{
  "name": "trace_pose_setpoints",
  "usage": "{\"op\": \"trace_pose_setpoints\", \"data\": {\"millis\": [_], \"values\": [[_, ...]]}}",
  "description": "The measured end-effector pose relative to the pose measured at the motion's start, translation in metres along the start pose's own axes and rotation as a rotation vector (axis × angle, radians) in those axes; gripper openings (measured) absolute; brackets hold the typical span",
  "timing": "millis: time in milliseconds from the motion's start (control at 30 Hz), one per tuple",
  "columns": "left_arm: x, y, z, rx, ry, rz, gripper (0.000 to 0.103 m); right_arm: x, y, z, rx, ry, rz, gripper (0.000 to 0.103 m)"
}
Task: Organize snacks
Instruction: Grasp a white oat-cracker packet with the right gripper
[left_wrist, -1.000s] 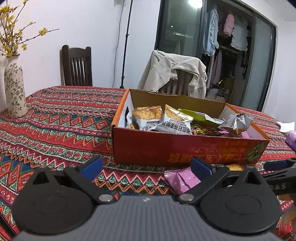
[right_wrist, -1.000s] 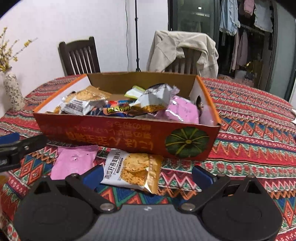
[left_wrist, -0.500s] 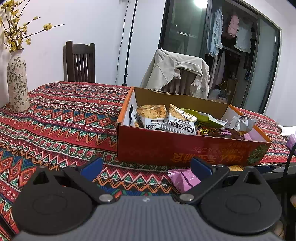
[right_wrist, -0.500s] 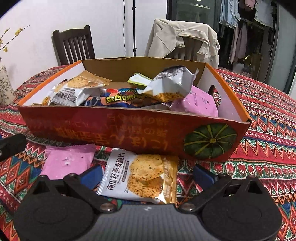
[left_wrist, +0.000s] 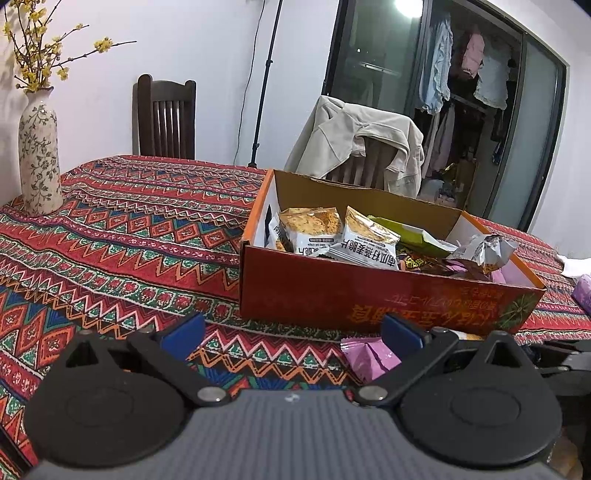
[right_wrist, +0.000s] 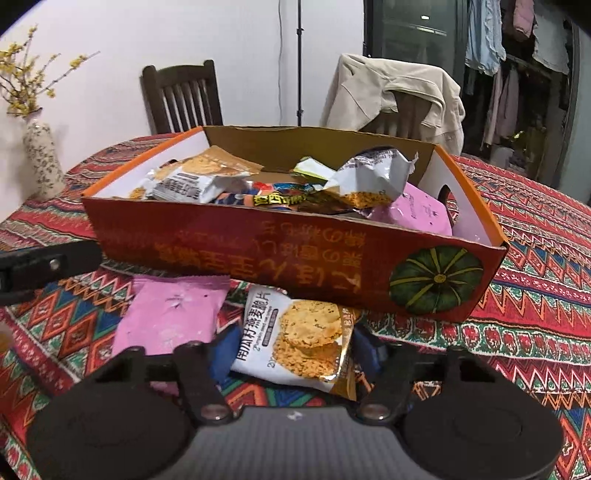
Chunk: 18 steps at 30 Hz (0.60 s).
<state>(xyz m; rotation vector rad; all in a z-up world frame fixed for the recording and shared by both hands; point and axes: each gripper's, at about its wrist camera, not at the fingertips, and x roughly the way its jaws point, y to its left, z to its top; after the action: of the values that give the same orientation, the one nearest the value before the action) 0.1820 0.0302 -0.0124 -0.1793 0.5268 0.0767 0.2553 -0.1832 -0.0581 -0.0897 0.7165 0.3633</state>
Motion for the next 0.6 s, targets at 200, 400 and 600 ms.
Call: {"op": "trace_pose_setpoints", "data": {"millis": [200,400,600], "values": [[0.002,0.001,-0.001,-0.006,0.008,0.006,0.103,-0.011,-0.008,-0.006,0.021,-0.024,0.015,0.014],[0.004,0.001,-0.001,-0.007,0.016,0.007,0.103,-0.024,-0.02,-0.014,0.055,-0.064,0.022,0.014],[0.005,0.0,-0.002,-0.006,0.014,0.005,0.103,-0.042,-0.037,-0.018,0.071,-0.132,-0.014,0.014]]}}
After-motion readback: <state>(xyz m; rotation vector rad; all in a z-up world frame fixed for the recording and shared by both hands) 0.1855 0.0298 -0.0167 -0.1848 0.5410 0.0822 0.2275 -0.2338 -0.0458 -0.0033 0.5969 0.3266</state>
